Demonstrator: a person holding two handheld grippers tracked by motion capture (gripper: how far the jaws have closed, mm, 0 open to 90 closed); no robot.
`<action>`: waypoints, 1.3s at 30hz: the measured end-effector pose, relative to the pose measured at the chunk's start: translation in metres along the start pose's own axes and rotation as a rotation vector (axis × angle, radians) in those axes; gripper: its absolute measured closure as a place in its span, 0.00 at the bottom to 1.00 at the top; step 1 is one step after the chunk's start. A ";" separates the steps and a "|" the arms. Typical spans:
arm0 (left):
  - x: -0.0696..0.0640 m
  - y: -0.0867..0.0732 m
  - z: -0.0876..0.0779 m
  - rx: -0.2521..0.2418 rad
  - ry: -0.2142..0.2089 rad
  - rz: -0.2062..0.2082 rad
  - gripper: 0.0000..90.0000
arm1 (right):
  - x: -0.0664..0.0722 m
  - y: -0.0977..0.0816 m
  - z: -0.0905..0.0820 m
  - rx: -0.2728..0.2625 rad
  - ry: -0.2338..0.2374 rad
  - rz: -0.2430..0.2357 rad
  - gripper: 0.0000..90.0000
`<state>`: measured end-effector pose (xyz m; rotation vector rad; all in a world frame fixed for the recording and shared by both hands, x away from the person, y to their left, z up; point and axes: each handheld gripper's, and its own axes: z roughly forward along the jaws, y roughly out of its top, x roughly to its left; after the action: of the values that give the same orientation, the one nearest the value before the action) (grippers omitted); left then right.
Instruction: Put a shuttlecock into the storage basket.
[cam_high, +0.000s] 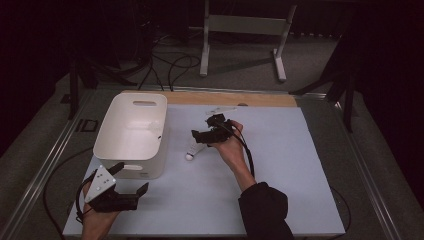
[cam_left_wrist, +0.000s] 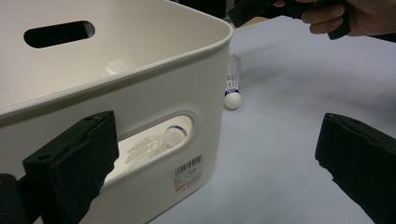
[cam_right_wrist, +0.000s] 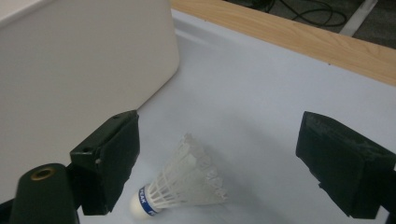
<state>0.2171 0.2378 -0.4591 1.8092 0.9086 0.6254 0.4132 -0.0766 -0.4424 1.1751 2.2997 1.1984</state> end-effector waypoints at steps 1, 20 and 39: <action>0.000 0.000 0.000 0.001 0.000 0.001 0.00 | 0.000 0.000 0.001 0.004 -0.001 0.002 0.15; -0.001 0.000 0.000 0.002 0.001 0.004 0.00 | -0.001 -0.011 0.009 0.026 0.009 0.015 0.14; -0.001 0.001 0.000 0.001 0.001 0.004 0.00 | 0.002 -0.016 0.016 0.049 0.023 0.021 0.14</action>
<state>0.2167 0.2370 -0.4584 1.8117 0.9067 0.6282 0.4125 -0.0716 -0.4649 1.2115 2.3523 1.1752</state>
